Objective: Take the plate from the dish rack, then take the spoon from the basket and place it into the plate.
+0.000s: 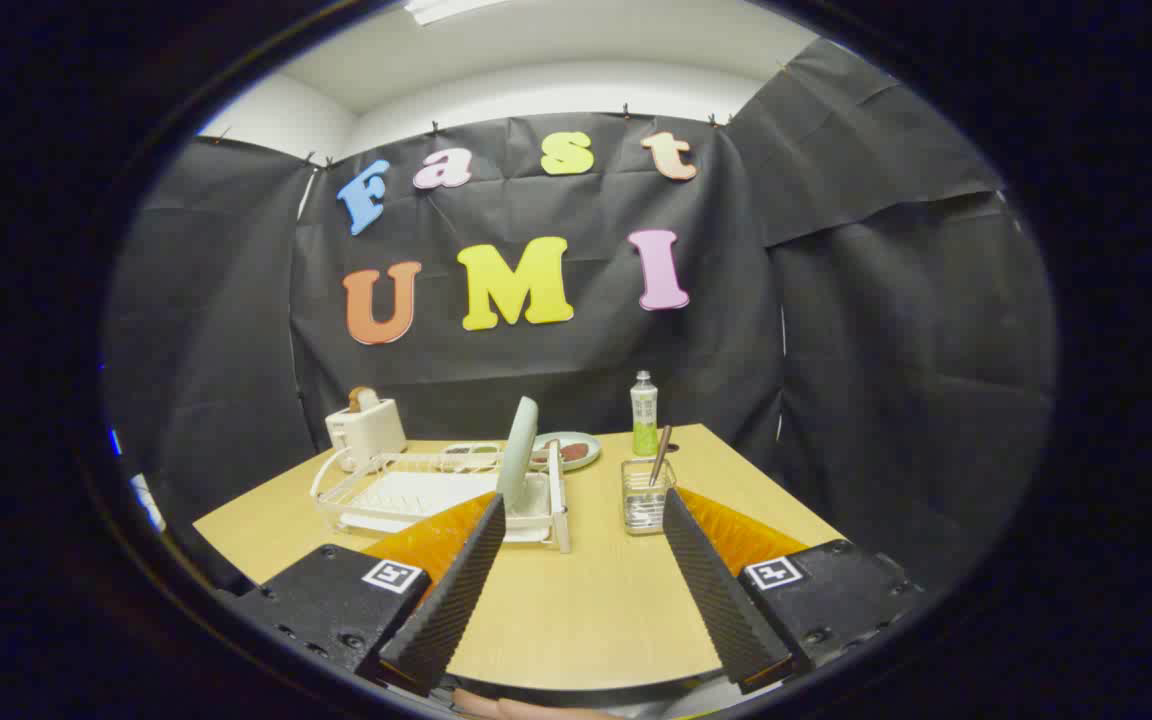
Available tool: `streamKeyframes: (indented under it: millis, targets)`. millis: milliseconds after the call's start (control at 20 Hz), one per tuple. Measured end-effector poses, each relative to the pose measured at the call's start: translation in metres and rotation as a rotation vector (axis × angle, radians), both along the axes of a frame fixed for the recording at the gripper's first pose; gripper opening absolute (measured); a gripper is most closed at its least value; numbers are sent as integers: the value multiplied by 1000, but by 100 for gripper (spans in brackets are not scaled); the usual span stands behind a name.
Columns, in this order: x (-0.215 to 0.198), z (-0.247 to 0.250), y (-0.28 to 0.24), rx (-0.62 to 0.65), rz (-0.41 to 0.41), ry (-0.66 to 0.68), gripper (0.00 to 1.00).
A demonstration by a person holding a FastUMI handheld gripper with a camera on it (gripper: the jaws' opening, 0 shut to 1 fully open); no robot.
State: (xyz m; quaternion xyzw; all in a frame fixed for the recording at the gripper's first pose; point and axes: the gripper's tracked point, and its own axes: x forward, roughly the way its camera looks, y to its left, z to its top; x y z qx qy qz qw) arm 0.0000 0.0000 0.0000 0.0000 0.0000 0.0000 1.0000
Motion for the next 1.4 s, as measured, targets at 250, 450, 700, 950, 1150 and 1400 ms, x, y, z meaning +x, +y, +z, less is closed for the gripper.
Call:
streamKeyframes:
  millis: [250, 450, 700, 950, 1150, 1400]
  targets:
    - [-4, -1, 7, -34, 17, -11, 100]
    - [-5, -4, 17, -66, 33, -11, 100]
    - [-1, -9, 21, -67, 45, 2, 100]
    - [8, -10, 25, -71, 53, 21, 100]
    - [29, 4, 28, -87, 52, 30, 100]
    - [79, 31, 34, -63, 65, 79, 100]
